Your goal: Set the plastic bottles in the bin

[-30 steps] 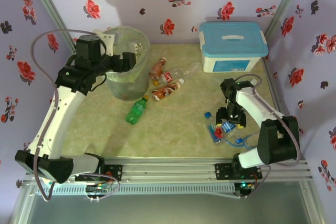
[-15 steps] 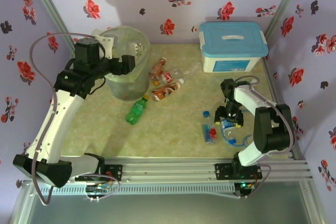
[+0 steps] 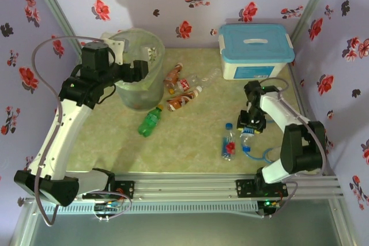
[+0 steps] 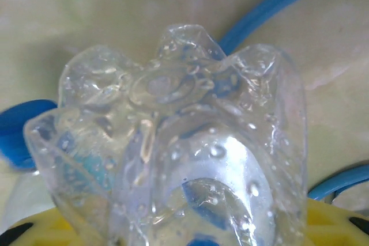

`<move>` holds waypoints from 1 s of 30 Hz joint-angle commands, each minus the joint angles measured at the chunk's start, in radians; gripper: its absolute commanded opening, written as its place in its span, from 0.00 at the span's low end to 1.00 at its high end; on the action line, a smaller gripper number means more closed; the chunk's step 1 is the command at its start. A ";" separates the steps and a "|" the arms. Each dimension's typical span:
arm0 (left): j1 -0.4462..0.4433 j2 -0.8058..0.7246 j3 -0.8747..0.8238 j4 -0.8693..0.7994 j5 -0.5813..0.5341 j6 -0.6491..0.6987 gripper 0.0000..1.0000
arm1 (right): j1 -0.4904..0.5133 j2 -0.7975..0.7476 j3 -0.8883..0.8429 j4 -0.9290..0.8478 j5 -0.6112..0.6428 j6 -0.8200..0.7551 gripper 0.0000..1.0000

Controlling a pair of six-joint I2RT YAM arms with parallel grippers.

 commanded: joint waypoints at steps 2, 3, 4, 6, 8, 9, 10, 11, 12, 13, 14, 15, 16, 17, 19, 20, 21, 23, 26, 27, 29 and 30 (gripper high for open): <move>-0.004 -0.033 -0.002 0.028 0.045 -0.033 0.90 | -0.005 -0.109 0.094 -0.049 -0.098 -0.005 0.53; -0.004 -0.030 -0.003 0.032 0.061 -0.042 0.90 | -0.006 -0.127 0.103 -0.030 -0.135 0.004 0.53; -0.005 -0.028 -0.001 0.034 0.074 -0.049 0.90 | -0.006 -0.143 0.105 -0.003 -0.170 0.013 0.53; -0.011 -0.018 0.009 0.032 0.097 -0.061 0.91 | -0.006 -0.176 0.100 0.096 -0.250 0.042 0.52; -0.023 -0.009 0.024 0.021 0.101 -0.069 0.91 | -0.005 -0.207 0.079 0.222 -0.331 0.072 0.52; -0.035 -0.005 0.031 0.019 0.103 -0.071 0.91 | -0.006 -0.217 0.071 0.283 -0.358 0.100 0.50; -0.045 -0.002 0.036 0.019 0.107 -0.075 0.91 | -0.006 -0.221 0.067 0.334 -0.384 0.125 0.50; -0.056 0.004 0.040 0.023 0.111 -0.079 0.91 | -0.005 -0.222 0.066 0.387 -0.412 0.157 0.49; -0.072 0.012 0.045 0.023 0.118 -0.081 0.91 | -0.005 -0.219 0.067 0.439 -0.449 0.190 0.49; -0.085 0.019 0.051 0.025 0.120 -0.084 0.91 | -0.004 -0.215 0.065 0.491 -0.482 0.218 0.49; -0.101 0.028 0.057 0.026 0.121 -0.087 0.91 | -0.001 -0.210 0.064 0.547 -0.518 0.250 0.48; -0.119 0.040 0.065 0.028 0.121 -0.089 0.91 | 0.003 -0.204 0.063 0.596 -0.545 0.280 0.48; -0.133 0.050 0.072 0.027 0.126 -0.092 0.91 | 0.010 -0.197 0.066 0.633 -0.559 0.301 0.48; -0.151 0.061 0.080 0.029 0.128 -0.095 0.91 | 0.019 -0.189 0.072 0.663 -0.568 0.319 0.48; -0.183 0.089 0.094 0.034 0.138 -0.105 0.91 | 0.045 -0.175 0.091 0.706 -0.570 0.344 0.47; -0.199 0.101 0.100 0.040 0.150 -0.119 0.91 | 0.062 -0.170 0.098 0.733 -0.572 0.356 0.47; -0.216 0.116 0.104 0.052 0.167 -0.138 0.91 | 0.082 -0.167 0.102 0.769 -0.574 0.370 0.47; -0.259 0.140 0.108 0.083 0.205 -0.173 0.91 | 0.114 -0.161 0.104 0.845 -0.575 0.401 0.46; -0.308 0.174 0.102 0.138 0.295 -0.198 0.93 | 0.150 -0.149 0.095 0.972 -0.586 0.458 0.43; -0.317 0.182 0.087 0.167 0.336 -0.207 0.93 | 0.161 -0.144 0.091 1.016 -0.595 0.478 0.42; -0.332 0.195 0.062 0.199 0.362 -0.231 0.94 | 0.173 -0.136 0.078 1.095 -0.608 0.517 0.41; -0.341 0.202 0.054 0.201 0.368 -0.230 0.95 | 0.178 -0.132 0.071 1.138 -0.618 0.538 0.41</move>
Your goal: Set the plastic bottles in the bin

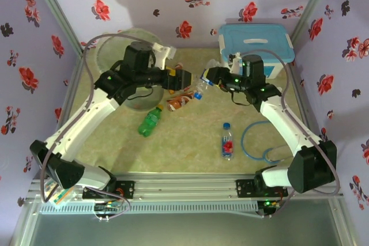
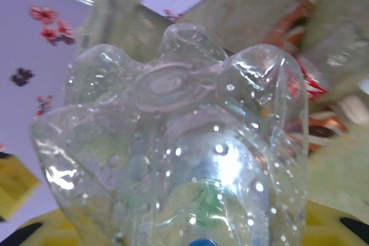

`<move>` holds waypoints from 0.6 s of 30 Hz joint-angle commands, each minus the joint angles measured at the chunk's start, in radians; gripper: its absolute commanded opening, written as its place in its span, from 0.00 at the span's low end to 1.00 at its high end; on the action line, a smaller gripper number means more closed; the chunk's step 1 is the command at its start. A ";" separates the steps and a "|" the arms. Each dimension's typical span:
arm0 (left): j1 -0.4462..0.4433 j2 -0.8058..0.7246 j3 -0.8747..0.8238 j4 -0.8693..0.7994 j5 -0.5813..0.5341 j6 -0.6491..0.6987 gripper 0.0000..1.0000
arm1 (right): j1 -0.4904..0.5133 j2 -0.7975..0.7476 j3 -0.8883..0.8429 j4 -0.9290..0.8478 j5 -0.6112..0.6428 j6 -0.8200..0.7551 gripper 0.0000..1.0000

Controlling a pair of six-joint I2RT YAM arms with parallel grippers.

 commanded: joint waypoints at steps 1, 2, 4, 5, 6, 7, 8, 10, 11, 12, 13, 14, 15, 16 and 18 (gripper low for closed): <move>-0.025 0.016 -0.025 0.077 0.095 -0.044 0.95 | 0.012 0.015 -0.013 0.242 -0.056 0.105 0.40; -0.033 0.023 -0.036 0.081 0.095 -0.048 0.95 | 0.013 0.018 -0.016 0.277 -0.070 0.124 0.40; -0.038 0.039 -0.053 0.089 0.094 -0.055 0.96 | 0.016 0.025 -0.017 0.320 -0.102 0.150 0.40; -0.039 0.050 -0.056 0.089 0.090 -0.058 0.96 | 0.019 0.029 -0.016 0.334 -0.115 0.157 0.40; -0.039 0.059 -0.054 0.084 0.083 -0.055 0.96 | 0.023 0.032 -0.016 0.340 -0.129 0.160 0.40; -0.040 0.067 -0.051 0.082 0.076 -0.051 0.96 | 0.025 0.033 -0.015 0.340 -0.140 0.160 0.40; -0.039 0.076 -0.048 0.078 0.065 -0.043 0.97 | 0.029 0.035 -0.012 0.344 -0.156 0.163 0.40; -0.039 0.091 -0.038 0.080 0.050 -0.027 0.97 | 0.035 0.037 -0.014 0.350 -0.177 0.169 0.40; -0.038 0.099 -0.032 0.082 0.044 -0.022 0.97 | 0.037 0.036 -0.014 0.352 -0.186 0.170 0.40; -0.039 0.106 -0.025 0.084 0.039 -0.017 0.97 | 0.037 0.032 -0.017 0.355 -0.192 0.170 0.40; -0.038 0.113 -0.020 0.086 0.033 -0.013 0.97 | 0.038 0.031 -0.018 0.357 -0.198 0.172 0.40; -0.038 0.120 -0.011 0.084 0.023 -0.009 0.97 | 0.038 0.027 -0.019 0.361 -0.205 0.174 0.40; -0.038 0.128 -0.002 0.082 0.013 -0.005 0.96 | 0.038 0.026 -0.022 0.365 -0.208 0.177 0.40; -0.038 0.137 0.005 0.077 0.006 -0.001 0.93 | 0.038 0.024 -0.022 0.367 -0.211 0.178 0.40; -0.038 0.149 0.014 0.083 0.003 -0.005 0.82 | 0.037 0.023 -0.023 0.374 -0.223 0.184 0.40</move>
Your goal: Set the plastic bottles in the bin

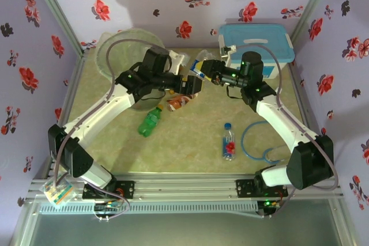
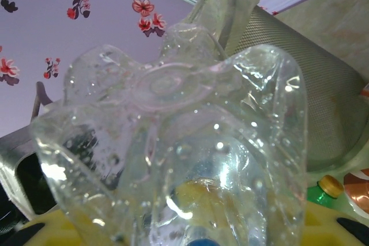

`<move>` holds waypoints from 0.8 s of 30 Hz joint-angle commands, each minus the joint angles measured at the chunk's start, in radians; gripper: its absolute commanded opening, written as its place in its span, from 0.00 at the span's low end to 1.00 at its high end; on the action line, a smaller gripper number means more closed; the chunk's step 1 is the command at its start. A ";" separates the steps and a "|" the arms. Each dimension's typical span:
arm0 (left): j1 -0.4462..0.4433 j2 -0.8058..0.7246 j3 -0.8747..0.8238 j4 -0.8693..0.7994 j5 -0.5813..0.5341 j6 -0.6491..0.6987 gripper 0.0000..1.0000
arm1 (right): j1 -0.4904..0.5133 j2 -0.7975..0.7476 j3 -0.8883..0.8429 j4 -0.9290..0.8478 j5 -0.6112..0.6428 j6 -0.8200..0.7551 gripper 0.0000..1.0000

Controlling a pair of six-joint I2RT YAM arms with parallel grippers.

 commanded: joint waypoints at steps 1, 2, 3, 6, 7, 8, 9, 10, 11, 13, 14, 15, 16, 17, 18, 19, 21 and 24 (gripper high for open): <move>-0.001 0.019 0.041 0.032 -0.020 0.010 0.79 | 0.007 -0.011 -0.011 0.058 -0.053 0.024 0.40; -0.001 0.018 0.032 0.050 -0.022 0.008 0.77 | 0.007 -0.009 -0.013 0.059 -0.056 0.027 0.40; -0.001 0.014 0.024 0.068 -0.024 0.007 0.72 | 0.007 -0.008 -0.013 0.058 -0.061 0.030 0.40; 0.000 0.019 0.019 0.105 -0.030 -0.004 0.58 | 0.007 -0.005 -0.023 0.076 -0.075 0.049 0.39; 0.000 0.022 0.024 0.108 -0.029 -0.007 0.54 | 0.007 -0.004 -0.026 0.081 -0.077 0.051 0.39; 0.000 0.028 0.033 0.109 -0.028 -0.009 0.52 | 0.007 -0.004 -0.028 0.082 -0.079 0.053 0.40; 0.000 0.034 0.041 0.104 -0.028 -0.009 0.51 | 0.008 -0.005 -0.030 0.081 -0.080 0.053 0.40; -0.002 0.036 0.047 0.100 -0.026 -0.011 0.50 | 0.008 -0.004 -0.032 0.084 -0.080 0.052 0.40; 0.000 0.038 0.051 0.098 -0.027 -0.010 0.47 | 0.008 -0.004 -0.037 0.084 -0.080 0.050 0.40; 0.000 0.037 0.056 0.089 -0.027 -0.005 0.44 | 0.006 -0.004 -0.040 0.082 -0.080 0.046 0.42; 0.000 0.035 0.061 0.080 -0.030 -0.002 0.43 | 0.004 -0.006 -0.041 0.082 -0.080 0.045 0.45; 0.000 0.034 0.065 0.071 -0.034 0.004 0.42 | 0.004 -0.007 -0.041 0.081 -0.078 0.042 0.49; 0.000 0.033 0.068 0.064 -0.038 0.006 0.41 | 0.000 -0.009 -0.039 0.081 -0.078 0.041 0.51; 0.000 0.033 0.071 0.058 -0.044 0.009 0.39 | -0.002 -0.010 -0.039 0.080 -0.077 0.039 0.55; 0.000 0.034 0.074 0.051 -0.049 0.011 0.38 | -0.005 -0.012 -0.037 0.078 -0.075 0.037 0.60; 0.000 0.034 0.078 0.046 -0.052 0.010 0.36 | -0.008 -0.015 -0.035 0.076 -0.074 0.032 0.62; 0.000 0.032 0.080 0.038 -0.056 0.010 0.34 | -0.012 -0.018 -0.029 0.070 -0.069 0.029 0.66; 0.000 0.029 0.079 0.031 -0.066 0.015 0.33 | -0.027 -0.025 -0.027 0.070 -0.068 0.034 0.75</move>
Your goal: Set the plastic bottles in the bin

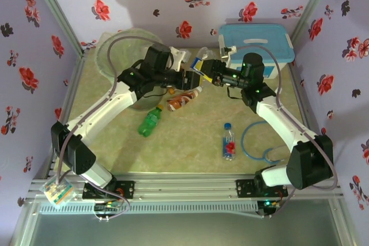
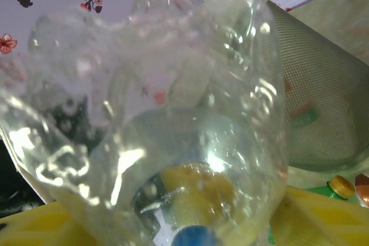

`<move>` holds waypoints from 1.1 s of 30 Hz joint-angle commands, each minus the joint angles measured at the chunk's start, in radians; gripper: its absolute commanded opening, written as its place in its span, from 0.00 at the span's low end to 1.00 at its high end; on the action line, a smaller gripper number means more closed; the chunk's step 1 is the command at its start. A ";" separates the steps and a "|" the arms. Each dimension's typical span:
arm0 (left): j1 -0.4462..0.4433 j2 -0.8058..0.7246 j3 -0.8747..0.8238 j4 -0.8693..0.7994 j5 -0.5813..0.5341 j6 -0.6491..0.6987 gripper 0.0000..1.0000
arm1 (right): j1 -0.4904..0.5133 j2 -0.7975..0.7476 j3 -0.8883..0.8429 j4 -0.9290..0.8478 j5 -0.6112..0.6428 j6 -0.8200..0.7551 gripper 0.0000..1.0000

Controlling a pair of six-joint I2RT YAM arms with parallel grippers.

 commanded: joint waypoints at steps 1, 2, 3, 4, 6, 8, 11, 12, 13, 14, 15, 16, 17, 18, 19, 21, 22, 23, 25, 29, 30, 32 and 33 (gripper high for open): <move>0.001 0.002 0.038 0.018 -0.026 0.026 0.34 | -0.023 -0.026 0.002 0.002 -0.025 0.008 0.77; 0.001 0.001 0.039 0.015 -0.028 0.028 0.33 | -0.036 -0.036 -0.002 0.005 -0.019 0.008 0.80; 0.003 0.001 0.040 0.013 -0.029 0.029 0.33 | -0.049 -0.049 -0.008 0.007 -0.011 0.008 0.83; 0.004 0.003 0.044 0.010 -0.030 0.029 0.33 | -0.065 -0.060 -0.014 0.007 -0.004 0.009 0.85; 0.010 0.001 0.058 -0.004 -0.035 0.035 0.33 | -0.105 -0.096 -0.033 0.013 0.021 0.013 0.88; 0.018 -0.004 0.074 -0.025 -0.048 0.043 0.32 | -0.142 -0.136 -0.058 0.003 0.059 0.014 0.88; 0.048 -0.010 0.104 -0.063 -0.074 0.047 0.31 | -0.160 -0.179 -0.072 -0.114 0.101 -0.063 0.88; 0.064 -0.013 0.113 -0.076 -0.079 0.047 0.31 | -0.161 -0.195 -0.082 -0.151 0.122 -0.096 0.88; 0.080 -0.017 0.123 -0.088 -0.083 0.052 0.31 | -0.162 -0.210 -0.093 -0.184 0.143 -0.123 0.88; 0.103 -0.023 0.140 -0.110 -0.090 0.061 0.31 | -0.163 -0.224 -0.100 -0.236 0.164 -0.161 0.88; 0.132 -0.027 0.157 -0.129 -0.096 0.071 0.31 | -0.164 -0.236 -0.100 -0.295 0.182 -0.204 0.88; 0.161 -0.031 0.169 -0.144 -0.099 0.074 0.30 | -0.165 -0.245 -0.100 -0.343 0.194 -0.238 0.88; 0.200 -0.034 0.186 -0.163 -0.099 0.075 0.30 | -0.166 -0.256 -0.101 -0.391 0.209 -0.270 0.88; 0.239 -0.037 0.202 -0.188 -0.100 0.081 0.30 | -0.166 -0.265 -0.104 -0.430 0.220 -0.295 0.88; 0.275 -0.036 0.216 -0.215 -0.105 0.088 0.30 | -0.167 -0.275 -0.108 -0.459 0.229 -0.314 0.88; 0.354 -0.034 0.242 -0.272 -0.128 0.105 0.29 | -0.170 -0.293 -0.120 -0.508 0.247 -0.346 0.88; 0.384 -0.031 0.249 -0.289 -0.138 0.113 0.29 | -0.171 -0.299 -0.130 -0.520 0.254 -0.356 0.88; 0.416 -0.026 0.256 -0.311 -0.150 0.123 0.29 | -0.172 -0.306 -0.137 -0.533 0.260 -0.365 0.88; 0.459 -0.004 0.282 -0.359 -0.181 0.156 0.28 | -0.175 -0.310 -0.148 -0.558 0.265 -0.382 0.88; 0.508 0.065 0.348 -0.480 -0.267 0.219 0.28 | -0.177 -0.312 -0.157 -0.602 0.274 -0.413 0.88; 0.515 0.080 0.351 -0.488 -0.269 0.231 0.28 | -0.177 -0.315 -0.157 -0.612 0.280 -0.420 0.88; 0.524 0.110 0.355 -0.502 -0.286 0.242 0.28 | -0.179 -0.318 -0.158 -0.627 0.291 -0.432 0.89; 0.526 0.127 0.361 -0.516 -0.304 0.251 0.28 | -0.179 -0.322 -0.158 -0.634 0.295 -0.438 0.89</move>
